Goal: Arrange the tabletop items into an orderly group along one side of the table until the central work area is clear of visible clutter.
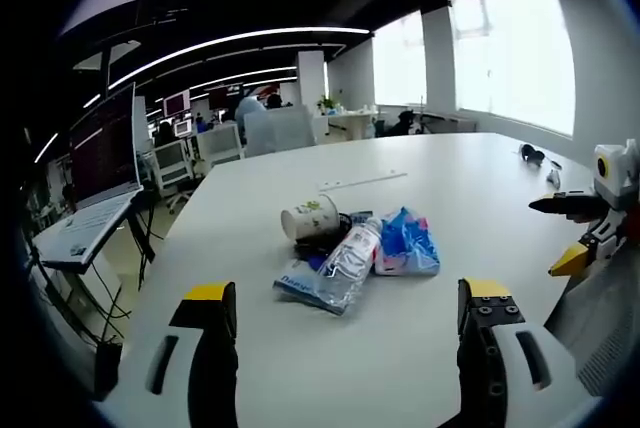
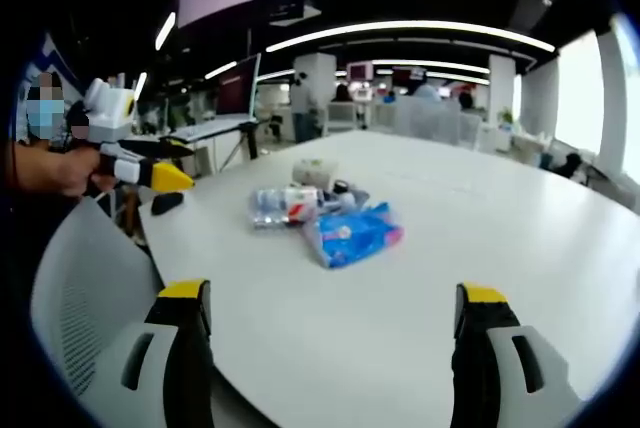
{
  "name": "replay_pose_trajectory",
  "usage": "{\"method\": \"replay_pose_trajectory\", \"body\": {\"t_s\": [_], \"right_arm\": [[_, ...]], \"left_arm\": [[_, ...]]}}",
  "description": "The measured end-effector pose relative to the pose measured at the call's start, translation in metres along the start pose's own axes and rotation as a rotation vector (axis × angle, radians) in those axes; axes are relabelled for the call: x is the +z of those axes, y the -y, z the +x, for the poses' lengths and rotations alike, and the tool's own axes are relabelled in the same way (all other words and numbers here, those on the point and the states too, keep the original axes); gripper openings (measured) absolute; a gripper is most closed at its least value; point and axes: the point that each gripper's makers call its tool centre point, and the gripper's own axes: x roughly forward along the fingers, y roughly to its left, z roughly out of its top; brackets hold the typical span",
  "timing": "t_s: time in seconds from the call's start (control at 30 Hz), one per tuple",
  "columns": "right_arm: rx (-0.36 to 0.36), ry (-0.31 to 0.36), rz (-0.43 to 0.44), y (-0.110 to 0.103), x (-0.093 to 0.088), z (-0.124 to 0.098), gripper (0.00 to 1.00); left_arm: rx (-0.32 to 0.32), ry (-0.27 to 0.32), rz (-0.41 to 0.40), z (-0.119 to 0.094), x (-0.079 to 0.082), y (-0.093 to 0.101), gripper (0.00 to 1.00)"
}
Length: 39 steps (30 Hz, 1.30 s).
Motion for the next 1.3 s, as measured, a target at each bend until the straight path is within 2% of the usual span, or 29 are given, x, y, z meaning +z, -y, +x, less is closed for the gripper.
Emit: {"method": "replay_pose_trajectory", "body": {"t_s": [0.37, 0.77, 1.3], "right_arm": [[0.010, 0.009, -0.022, -0.005, 0.009, 0.004, 1.00], [0.017, 0.006, -0.020, -0.011, 0.006, 0.006, 1.00], [0.014, -0.001, -0.028, -0.007, 0.007, 0.004, 1.00]], "left_arm": [[0.006, 0.004, -0.003, -0.002, -0.001, -0.006, 0.91], [0.010, 0.005, 0.000, -0.005, -0.001, -0.010, 0.91], [0.021, 0.021, -0.013, -0.005, 0.000, -0.011, 0.91]]}}
